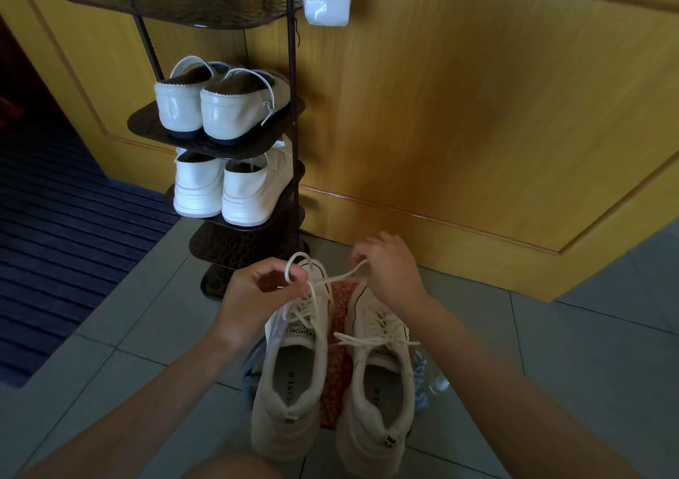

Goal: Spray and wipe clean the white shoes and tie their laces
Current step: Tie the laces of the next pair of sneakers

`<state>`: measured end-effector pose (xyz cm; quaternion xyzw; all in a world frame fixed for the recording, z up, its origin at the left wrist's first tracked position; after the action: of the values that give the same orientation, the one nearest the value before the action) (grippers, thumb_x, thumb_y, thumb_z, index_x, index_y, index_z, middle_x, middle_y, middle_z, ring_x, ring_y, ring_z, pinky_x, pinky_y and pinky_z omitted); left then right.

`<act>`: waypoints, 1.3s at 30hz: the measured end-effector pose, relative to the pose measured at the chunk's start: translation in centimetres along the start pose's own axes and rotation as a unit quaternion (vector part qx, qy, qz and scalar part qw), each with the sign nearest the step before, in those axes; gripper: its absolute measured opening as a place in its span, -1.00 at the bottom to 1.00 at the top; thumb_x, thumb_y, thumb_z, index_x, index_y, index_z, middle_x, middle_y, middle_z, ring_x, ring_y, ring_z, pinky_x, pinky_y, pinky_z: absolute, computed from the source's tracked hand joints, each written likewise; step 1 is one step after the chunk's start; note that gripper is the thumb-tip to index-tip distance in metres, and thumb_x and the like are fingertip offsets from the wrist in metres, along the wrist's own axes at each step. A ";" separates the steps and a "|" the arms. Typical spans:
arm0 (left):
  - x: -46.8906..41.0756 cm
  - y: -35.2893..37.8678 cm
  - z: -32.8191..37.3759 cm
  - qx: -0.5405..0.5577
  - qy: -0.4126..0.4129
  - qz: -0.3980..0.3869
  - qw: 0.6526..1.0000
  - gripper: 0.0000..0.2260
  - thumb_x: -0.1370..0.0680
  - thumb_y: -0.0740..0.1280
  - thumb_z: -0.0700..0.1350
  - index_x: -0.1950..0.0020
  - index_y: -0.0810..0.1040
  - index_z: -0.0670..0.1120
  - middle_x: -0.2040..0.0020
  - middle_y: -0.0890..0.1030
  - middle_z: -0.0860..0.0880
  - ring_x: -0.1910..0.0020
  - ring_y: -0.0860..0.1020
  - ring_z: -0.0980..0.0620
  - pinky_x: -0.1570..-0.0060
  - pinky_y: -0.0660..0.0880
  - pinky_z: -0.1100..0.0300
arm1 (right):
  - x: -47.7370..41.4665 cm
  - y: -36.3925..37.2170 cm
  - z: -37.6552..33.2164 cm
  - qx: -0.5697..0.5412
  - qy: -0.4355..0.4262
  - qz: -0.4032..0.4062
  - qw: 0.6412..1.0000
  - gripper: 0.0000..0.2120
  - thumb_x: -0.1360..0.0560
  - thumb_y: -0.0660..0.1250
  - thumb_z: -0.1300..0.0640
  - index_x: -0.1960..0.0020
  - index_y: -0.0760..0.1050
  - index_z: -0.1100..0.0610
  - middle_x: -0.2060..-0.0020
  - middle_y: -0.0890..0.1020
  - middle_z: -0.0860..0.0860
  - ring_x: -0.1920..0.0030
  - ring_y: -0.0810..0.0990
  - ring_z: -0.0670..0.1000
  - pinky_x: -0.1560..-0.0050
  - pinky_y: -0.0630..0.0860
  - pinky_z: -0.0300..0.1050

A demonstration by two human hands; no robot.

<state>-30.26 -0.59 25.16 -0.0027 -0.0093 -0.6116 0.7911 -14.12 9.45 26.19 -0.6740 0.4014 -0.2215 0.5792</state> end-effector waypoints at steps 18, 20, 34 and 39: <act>0.6 -1.0 -0.6 0.062 -0.045 0.022 0.997 -0.89 -0.43 0.39 -0.33 0.09 0.63 -0.19 0.22 0.70 -0.07 0.21 0.66 0.07 0.23 0.55 0.33 | 2.0 0.0 -3.3 -0.394 0.005 -0.161 0.905 -0.91 -0.45 0.40 0.25 0.06 0.64 0.22 0.26 0.62 -0.10 0.26 0.54 -0.29 0.16 0.42 -0.45; 0.8 -2.1 -0.9 0.062 -0.069 0.053 0.994 -0.88 -0.46 0.37 -0.29 0.05 0.63 -0.14 0.19 0.70 -0.11 0.18 0.66 0.04 0.21 0.59 0.30 | 2.5 -0.2 -2.4 -0.313 -0.006 -0.176 0.933 -0.91 -0.46 0.40 0.20 0.06 0.65 0.19 0.28 0.57 -0.18 0.23 0.47 -0.36 0.11 0.32 -0.51; 2.2 -3.6 -1.4 -0.323 0.037 -0.049 0.945 -0.93 -0.35 0.47 0.05 0.26 0.60 0.15 -0.01 0.34 0.12 0.13 0.48 0.24 0.21 0.36 0.44 | 4.3 0.6 -2.7 -0.205 -0.026 -0.244 0.947 -0.80 -0.47 0.37 -0.02 -0.09 0.54 -0.06 0.11 0.40 -0.19 -0.04 0.23 -0.14 -0.05 0.20 -0.24; 2.5 -4.7 -1.6 -0.377 0.115 -0.097 0.914 -0.69 -0.35 0.29 0.37 0.26 0.60 0.17 -0.28 0.21 0.24 -0.26 0.24 0.24 -0.18 0.22 0.40 | 3.9 0.7 -2.4 -0.200 -0.042 -0.211 0.956 -0.89 -0.44 0.40 0.00 0.09 0.61 0.02 0.21 0.51 -0.22 0.08 0.29 -0.26 -0.05 0.10 -0.32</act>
<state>-34.13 -4.26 23.60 -0.2300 0.3127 -0.6392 0.6639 -13.92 4.86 25.44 -0.8543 0.2617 -0.2249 0.3888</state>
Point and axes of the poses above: each hand's wrist, its own x-axis away from the middle knuckle, its own y-axis out of the palm, z = x × y, the point moved 5 cm from there along -x, towards the middle knuckle
